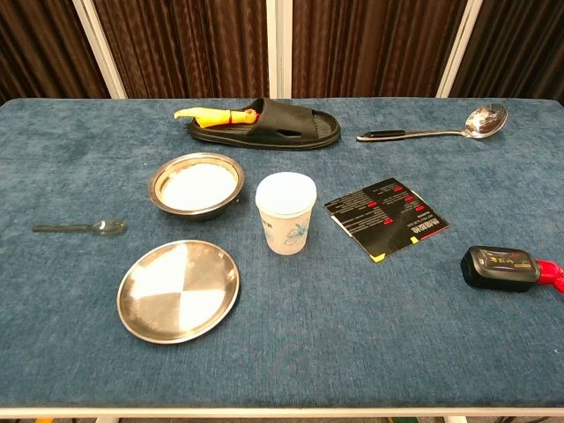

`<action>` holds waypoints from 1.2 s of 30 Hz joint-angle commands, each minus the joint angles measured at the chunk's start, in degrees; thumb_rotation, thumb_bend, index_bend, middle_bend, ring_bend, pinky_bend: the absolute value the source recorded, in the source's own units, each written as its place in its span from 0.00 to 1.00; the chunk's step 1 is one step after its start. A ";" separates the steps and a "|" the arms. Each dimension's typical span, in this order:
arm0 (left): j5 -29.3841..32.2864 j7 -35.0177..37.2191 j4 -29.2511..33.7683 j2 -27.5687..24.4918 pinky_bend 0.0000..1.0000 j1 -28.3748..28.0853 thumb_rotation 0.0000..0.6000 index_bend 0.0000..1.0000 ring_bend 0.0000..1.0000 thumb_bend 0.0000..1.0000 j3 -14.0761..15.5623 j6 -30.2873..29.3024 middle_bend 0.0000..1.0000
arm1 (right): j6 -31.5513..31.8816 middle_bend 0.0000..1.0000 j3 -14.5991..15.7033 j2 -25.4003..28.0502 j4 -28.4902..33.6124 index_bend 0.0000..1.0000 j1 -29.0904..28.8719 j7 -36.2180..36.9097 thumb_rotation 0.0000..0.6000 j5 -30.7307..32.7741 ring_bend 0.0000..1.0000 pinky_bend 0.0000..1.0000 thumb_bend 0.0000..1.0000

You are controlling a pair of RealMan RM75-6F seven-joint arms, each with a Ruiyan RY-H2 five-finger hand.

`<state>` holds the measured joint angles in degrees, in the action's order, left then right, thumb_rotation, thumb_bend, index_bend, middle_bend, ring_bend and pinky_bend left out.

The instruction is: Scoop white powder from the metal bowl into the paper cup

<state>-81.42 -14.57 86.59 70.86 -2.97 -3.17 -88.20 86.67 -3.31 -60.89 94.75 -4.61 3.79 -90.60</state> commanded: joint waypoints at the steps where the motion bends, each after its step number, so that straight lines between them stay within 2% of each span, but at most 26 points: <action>1: -0.05 0.57 0.31 -0.19 0.20 -0.05 1.00 0.31 0.23 0.15 0.11 0.37 0.31 | 0.07 0.24 -0.06 -0.23 -0.03 0.07 -0.05 -0.39 1.00 0.05 0.00 0.08 0.22; 14: -1.52 2.82 0.97 -0.98 0.20 -1.42 1.00 0.32 0.23 0.15 -0.34 1.76 0.31 | 2.05 0.24 0.00 -0.05 -0.29 0.07 0.92 -0.34 1.00 -0.20 0.00 0.08 0.22; 18: -1.48 3.57 1.82 -1.70 0.20 -3.99 1.00 0.32 0.23 0.14 -1.36 5.06 0.32 | 2.02 0.24 -0.39 0.36 -0.42 0.07 0.62 -0.31 1.00 -0.15 0.00 0.08 0.22; 21: -1.85 4.69 2.13 -2.01 0.22 -7.12 1.00 0.35 0.28 0.14 -2.33 8.86 0.39 | 1.54 0.24 -0.69 0.66 -0.30 0.07 0.09 -0.40 1.00 -0.19 0.00 0.08 0.22; 23: -2.05 5.29 1.72 -1.77 0.30 -9.79 1.00 0.39 0.34 0.14 -2.92 12.29 0.44 | 1.22 0.24 -0.88 0.83 -0.15 0.07 -0.26 -0.42 1.00 -0.21 0.00 0.08 0.22; 27: -0.23 7.77 1.02 -0.35 0.63 -14.63 1.00 0.44 0.54 0.15 -4.12 19.74 0.60 | 1.11 0.24 -1.06 0.81 -0.03 0.07 -0.65 -0.43 1.00 -0.46 0.00 0.08 0.22; 29: 1.13 7.38 -0.27 1.25 0.77 -17.10 1.00 0.46 0.60 0.15 -4.83 23.14 0.65 | 1.01 0.24 -1.04 0.66 -0.15 0.07 -0.76 -0.32 1.00 -0.50 0.00 0.08 0.22; 31: 2.20 7.02 -2.16 3.49 0.87 -19.17 1.00 0.50 0.65 0.16 -5.33 25.59 0.68 | 0.86 0.24 -0.98 0.54 -0.32 0.07 -0.82 -0.17 1.00 -0.46 0.00 0.08 0.22; 36: 5.55 6.87 -6.20 8.44 0.97 -22.41 1.00 0.54 0.77 0.22 -5.49 30.79 0.78 | 0.66 0.24 -0.92 0.42 -0.64 0.07 -0.91 0.08 1.00 -0.25 0.00 0.08 0.22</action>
<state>-77.69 -7.71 82.26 77.26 -23.71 -8.27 -59.55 87.33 -4.24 -60.47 94.10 -5.52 3.86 -90.85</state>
